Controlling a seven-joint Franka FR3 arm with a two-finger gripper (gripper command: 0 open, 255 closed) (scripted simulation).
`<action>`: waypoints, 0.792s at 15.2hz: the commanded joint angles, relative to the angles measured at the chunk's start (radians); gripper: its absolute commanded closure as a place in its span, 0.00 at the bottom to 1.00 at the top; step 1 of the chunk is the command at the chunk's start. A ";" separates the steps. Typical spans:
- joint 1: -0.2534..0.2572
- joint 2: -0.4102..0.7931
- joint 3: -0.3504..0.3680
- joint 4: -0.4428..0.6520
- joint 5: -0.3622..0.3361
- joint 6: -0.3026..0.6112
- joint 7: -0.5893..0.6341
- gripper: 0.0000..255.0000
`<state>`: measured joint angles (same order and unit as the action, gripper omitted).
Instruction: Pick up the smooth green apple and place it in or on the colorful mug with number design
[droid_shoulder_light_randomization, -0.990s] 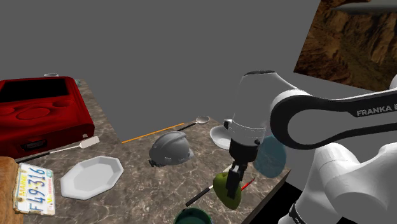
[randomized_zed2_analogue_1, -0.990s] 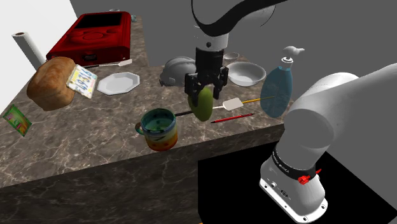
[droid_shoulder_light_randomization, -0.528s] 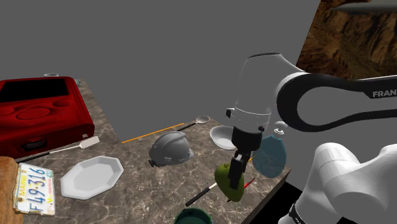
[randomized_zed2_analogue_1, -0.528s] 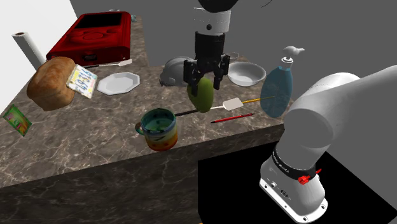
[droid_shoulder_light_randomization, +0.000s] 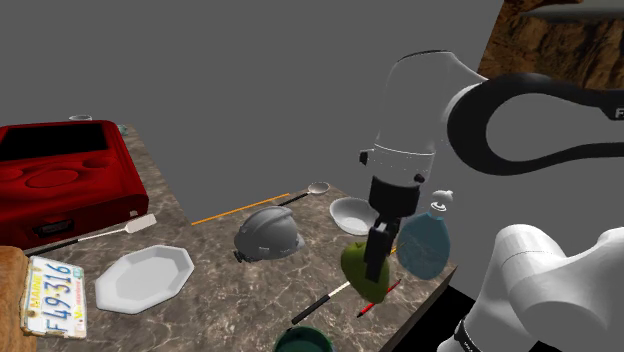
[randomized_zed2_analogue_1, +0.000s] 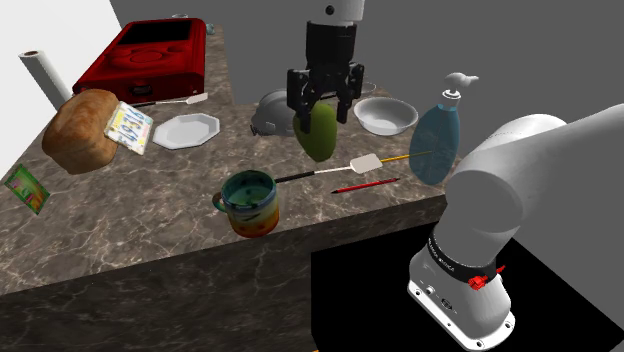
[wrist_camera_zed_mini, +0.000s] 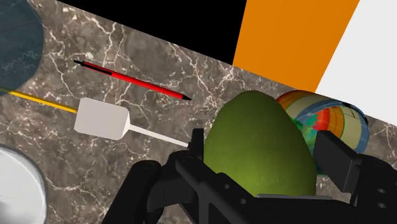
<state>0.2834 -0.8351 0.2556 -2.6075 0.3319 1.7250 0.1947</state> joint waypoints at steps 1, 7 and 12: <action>-0.002 -0.004 -0.008 0.027 -0.007 -0.031 0.003 1.00; 0.011 0.069 0.053 0.124 0.025 -0.038 0.073 1.00; 0.019 0.202 0.162 0.249 0.063 0.002 0.183 1.00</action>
<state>0.3011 -0.6605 0.3957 -2.3822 0.3880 1.7172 0.3546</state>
